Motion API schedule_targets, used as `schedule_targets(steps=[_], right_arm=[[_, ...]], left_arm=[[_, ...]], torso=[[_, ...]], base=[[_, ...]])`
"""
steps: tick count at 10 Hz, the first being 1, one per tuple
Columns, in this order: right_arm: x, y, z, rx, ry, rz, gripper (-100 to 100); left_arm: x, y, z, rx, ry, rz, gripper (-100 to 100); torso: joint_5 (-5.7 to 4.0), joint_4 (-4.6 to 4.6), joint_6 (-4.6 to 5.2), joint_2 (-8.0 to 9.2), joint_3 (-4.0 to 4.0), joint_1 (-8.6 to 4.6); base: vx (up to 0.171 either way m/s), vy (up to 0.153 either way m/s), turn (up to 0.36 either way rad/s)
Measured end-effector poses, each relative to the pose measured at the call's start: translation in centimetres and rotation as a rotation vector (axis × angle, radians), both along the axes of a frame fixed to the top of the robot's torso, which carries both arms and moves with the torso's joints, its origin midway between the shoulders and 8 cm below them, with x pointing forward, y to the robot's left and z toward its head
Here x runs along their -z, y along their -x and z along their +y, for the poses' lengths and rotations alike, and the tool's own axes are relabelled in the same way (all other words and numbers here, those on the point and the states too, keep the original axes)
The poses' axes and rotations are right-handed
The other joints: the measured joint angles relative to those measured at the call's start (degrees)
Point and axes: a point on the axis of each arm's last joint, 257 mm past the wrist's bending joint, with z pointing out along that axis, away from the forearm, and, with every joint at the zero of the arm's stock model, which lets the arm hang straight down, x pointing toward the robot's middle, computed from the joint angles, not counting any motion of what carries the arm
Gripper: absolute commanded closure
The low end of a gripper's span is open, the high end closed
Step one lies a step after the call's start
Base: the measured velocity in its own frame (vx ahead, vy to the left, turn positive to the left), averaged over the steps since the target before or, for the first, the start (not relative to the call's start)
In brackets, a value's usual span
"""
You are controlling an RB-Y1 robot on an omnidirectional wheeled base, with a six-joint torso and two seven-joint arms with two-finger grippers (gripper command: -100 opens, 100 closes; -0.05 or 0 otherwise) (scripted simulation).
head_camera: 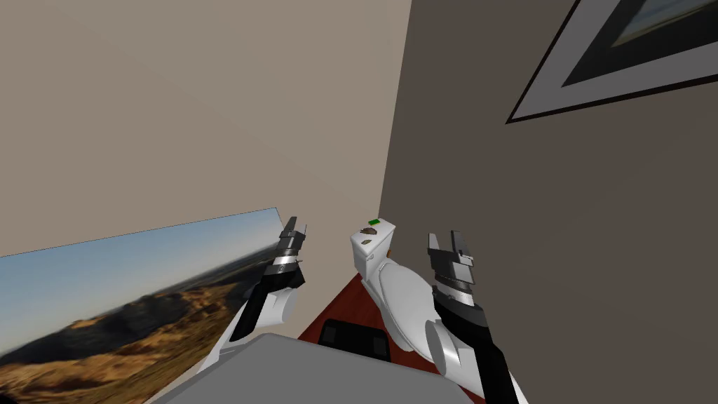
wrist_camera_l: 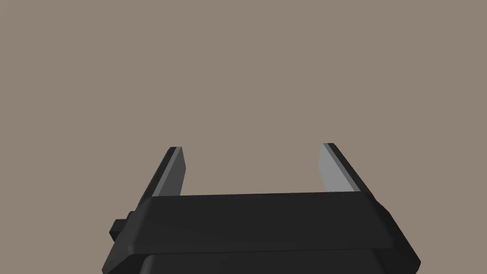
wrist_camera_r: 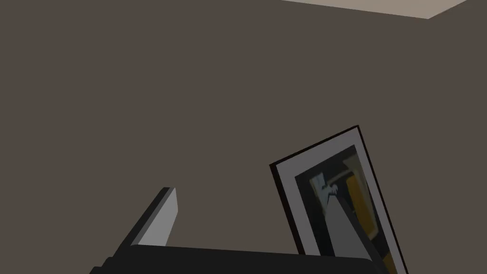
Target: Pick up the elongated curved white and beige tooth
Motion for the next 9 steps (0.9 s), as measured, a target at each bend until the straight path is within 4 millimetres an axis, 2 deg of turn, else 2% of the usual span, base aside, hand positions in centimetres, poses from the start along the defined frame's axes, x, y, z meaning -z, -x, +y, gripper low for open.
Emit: schedule_targets(steps=[4,6,9], right_arm=[[1.7,-0.6,0.9,-0.043,0.092,0.05,-100],[3.4,-1.1,1.5,-0.07,0.149,0.089,-100],[5.0,-1.2,2.1,-0.107,0.223,0.131,-100]], left_arm=[[0.0,0.0,0.0,0.0,0.0,0.0,0],[0.0,0.0,0.0,0.0,0.0,0.0,0],[0.0,0.0,0.0,0.0,0.0,0.0,0]], torso=[[-0.05,0.07,0.01,0.29,0.17,-0.19],[-0.05,0.07,-0.01,0.33,0.19,-0.22],[-0.03,0.06,0.01,0.23,0.14,-0.13]], base=[[-0.077,-0.04,0.069],[-0.078,-0.045,0.092],[-0.068,-0.025,0.097]])
